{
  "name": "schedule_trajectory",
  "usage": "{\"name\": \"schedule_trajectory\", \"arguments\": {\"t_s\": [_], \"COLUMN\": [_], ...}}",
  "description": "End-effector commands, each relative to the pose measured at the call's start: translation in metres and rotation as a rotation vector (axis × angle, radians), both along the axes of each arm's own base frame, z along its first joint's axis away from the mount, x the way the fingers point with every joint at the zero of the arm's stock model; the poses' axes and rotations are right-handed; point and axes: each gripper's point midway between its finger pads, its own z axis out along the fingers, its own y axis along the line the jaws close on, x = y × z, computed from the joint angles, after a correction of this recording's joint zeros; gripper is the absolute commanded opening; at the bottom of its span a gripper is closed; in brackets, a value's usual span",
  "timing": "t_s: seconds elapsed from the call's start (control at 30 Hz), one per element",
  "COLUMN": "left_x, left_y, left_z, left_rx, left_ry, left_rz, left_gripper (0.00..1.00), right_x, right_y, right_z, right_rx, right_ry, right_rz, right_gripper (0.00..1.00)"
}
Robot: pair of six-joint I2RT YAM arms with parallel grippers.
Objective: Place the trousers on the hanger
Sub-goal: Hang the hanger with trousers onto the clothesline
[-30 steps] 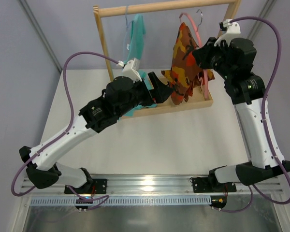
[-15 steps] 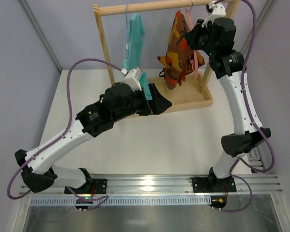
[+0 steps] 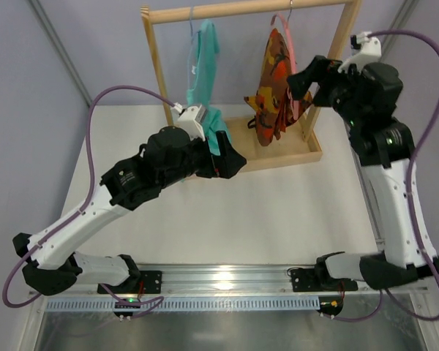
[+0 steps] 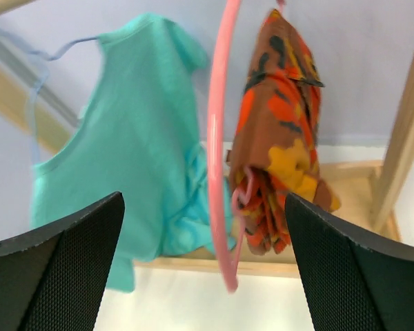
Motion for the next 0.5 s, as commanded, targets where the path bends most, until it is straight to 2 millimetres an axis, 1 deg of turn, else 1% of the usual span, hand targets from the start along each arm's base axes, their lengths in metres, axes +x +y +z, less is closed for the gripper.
{"name": "schedule_trajectory", "arguments": {"t_s": [0.0, 0.07, 0.1, 0.13, 0.17, 0.2, 0.23, 0.27, 0.3, 0.33, 0.37, 0.47], "left_x": [-0.003, -0.005, -0.008, -0.01, -0.012, -0.014, -0.021, -0.022, -0.023, -0.026, -0.027, -0.03], "left_y": [0.029, 0.036, 0.04, 0.041, 0.042, 0.042, 0.048, 0.046, 0.049, 0.056, 0.057, 0.061], "left_z": [0.029, 0.026, 0.022, 0.019, 0.018, 0.002, 0.004, 0.009, 0.006, -0.004, -0.005, -0.007], "left_rx": [0.052, 0.074, 0.081, 0.081, 0.071, 0.086, 0.059, 0.019, 0.006, -0.008, -0.022, -0.055], "left_ry": [-0.107, -0.11, -0.113, -0.111, -0.118, -0.106, -0.121, -0.142, -0.144, -0.134, -0.137, -0.148], "left_rz": [0.03, 0.034, 0.03, 0.021, 0.014, 0.003, -0.007, -0.012, -0.003, 0.013, 0.012, 0.019], "left_gripper": [1.0, 1.0, 1.0, 1.0, 1.0, 1.0, 1.0, 1.0, 1.0, 1.0, 1.0, 1.0], "right_x": [-0.085, -0.107, -0.115, -0.134, -0.142, -0.147, -0.155, -0.167, -0.17, -0.174, -0.18, -0.184], "right_y": [0.007, 0.01, 0.012, 0.009, 0.009, 0.009, 0.011, 0.008, 0.006, 0.006, 0.005, 0.008], "right_z": [-0.045, -0.067, -0.097, -0.097, -0.104, -0.126, -0.128, -0.126, -0.138, -0.137, -0.135, -0.14], "right_rx": [0.066, 0.093, 0.094, 0.101, 0.112, 0.111, 0.119, 0.125, 0.126, 0.13, 0.134, 0.13], "right_ry": [0.142, 0.18, 0.242, 0.22, 0.233, 0.276, 0.268, 0.237, 0.25, 0.228, 0.206, 0.22], "right_rz": [0.136, 0.166, 0.186, 0.199, 0.205, 0.208, 0.233, 0.232, 0.225, 0.233, 0.234, 0.264], "right_gripper": [1.0, 1.0, 1.0, 1.0, 1.0, 1.0, 1.0, 1.0, 1.0, 1.0, 1.0, 1.0]}}
